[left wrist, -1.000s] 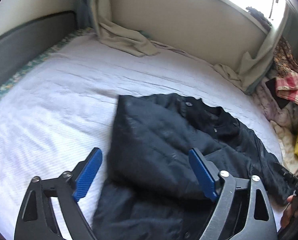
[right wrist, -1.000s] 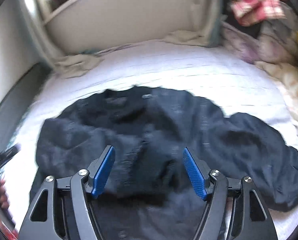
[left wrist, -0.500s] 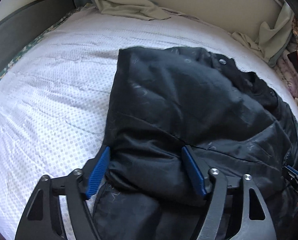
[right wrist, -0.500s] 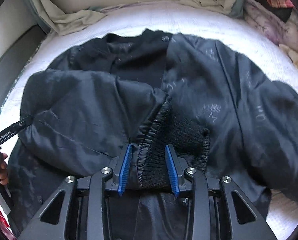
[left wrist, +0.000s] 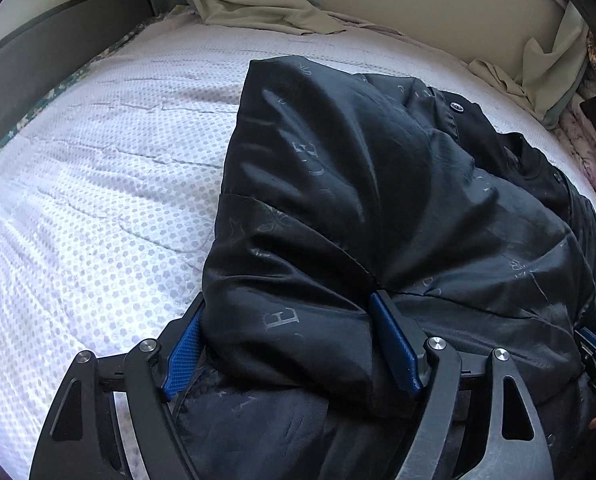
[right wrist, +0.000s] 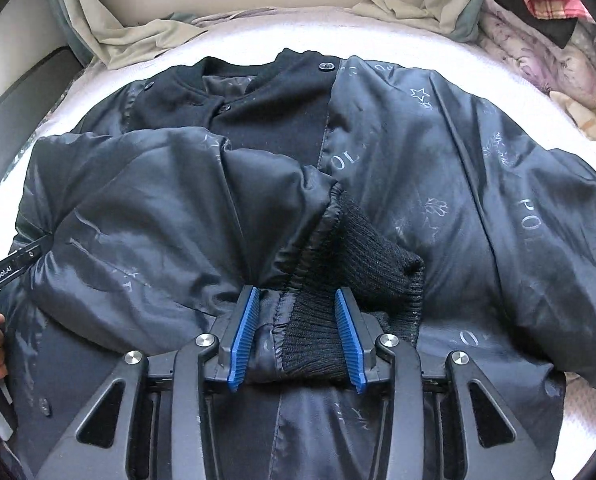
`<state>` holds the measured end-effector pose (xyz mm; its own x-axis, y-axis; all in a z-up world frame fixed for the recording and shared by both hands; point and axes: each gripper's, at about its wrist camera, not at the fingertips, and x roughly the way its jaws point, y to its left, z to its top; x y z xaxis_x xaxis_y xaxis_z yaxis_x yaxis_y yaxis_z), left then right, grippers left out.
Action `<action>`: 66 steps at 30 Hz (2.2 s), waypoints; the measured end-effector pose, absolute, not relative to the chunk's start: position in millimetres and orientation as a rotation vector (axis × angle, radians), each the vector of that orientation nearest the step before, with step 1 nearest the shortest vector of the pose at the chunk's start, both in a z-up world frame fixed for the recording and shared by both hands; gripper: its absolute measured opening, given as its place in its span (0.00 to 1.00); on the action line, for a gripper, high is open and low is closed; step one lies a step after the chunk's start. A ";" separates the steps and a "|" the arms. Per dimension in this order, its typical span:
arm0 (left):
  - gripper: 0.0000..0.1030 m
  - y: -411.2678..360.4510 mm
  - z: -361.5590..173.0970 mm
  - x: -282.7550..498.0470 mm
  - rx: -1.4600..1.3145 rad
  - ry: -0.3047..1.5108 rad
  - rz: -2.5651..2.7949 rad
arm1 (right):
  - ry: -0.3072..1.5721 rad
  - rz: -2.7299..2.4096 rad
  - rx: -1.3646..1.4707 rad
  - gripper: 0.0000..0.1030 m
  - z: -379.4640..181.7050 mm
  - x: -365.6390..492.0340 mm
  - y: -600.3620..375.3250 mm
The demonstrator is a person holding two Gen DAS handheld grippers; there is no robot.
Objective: Fold large clothes
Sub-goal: 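Lay the knit cuff flat on the jacket front and open the right tool, then grasp the cuff of the other jacket sleeve with the right tool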
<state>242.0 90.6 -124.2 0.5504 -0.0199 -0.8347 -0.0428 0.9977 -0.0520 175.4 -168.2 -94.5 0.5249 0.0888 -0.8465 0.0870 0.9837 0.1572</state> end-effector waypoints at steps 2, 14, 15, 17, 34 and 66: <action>0.79 86.8 -125.3 243.1 -0.070 0.984 0.014 | 1.014 -0.002 0.180 0.36 -95.3 174.6 -166.8; 0.88 88.5 -125.1 235.9 -0.088 0.964 0.050 | 0.979 -0.004 0.210 0.36 -97.6 171.5 -169.7; 0.88 90.1 -122.1 235.1 -0.098 0.968 0.054 | 0.983 -0.001 0.235 0.36 -95.8 171.1 -172.9; 0.88 93.1 -111.5 230.3 -0.139 0.974 0.067 | 0.998 0.009 0.273 0.38 -88.7 171.0 -177.3; 0.93 46.8 -9.6 140.4 -0.119 0.833 -0.150 | 0.884 -0.017 0.445 0.55 13.5 101.6 -247.7; 0.95 26.2 -27.0 134.4 -0.129 0.835 -0.206 | 0.528 -0.546 1.468 0.69 -127.1 -96.9 -568.7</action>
<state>134.4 26.2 -27.0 0.6528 -0.2313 -0.7213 0.1305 0.9723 -0.1937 -96.9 -568.7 -127.1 0.7715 -0.0224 -0.6358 0.6362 0.0284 0.7710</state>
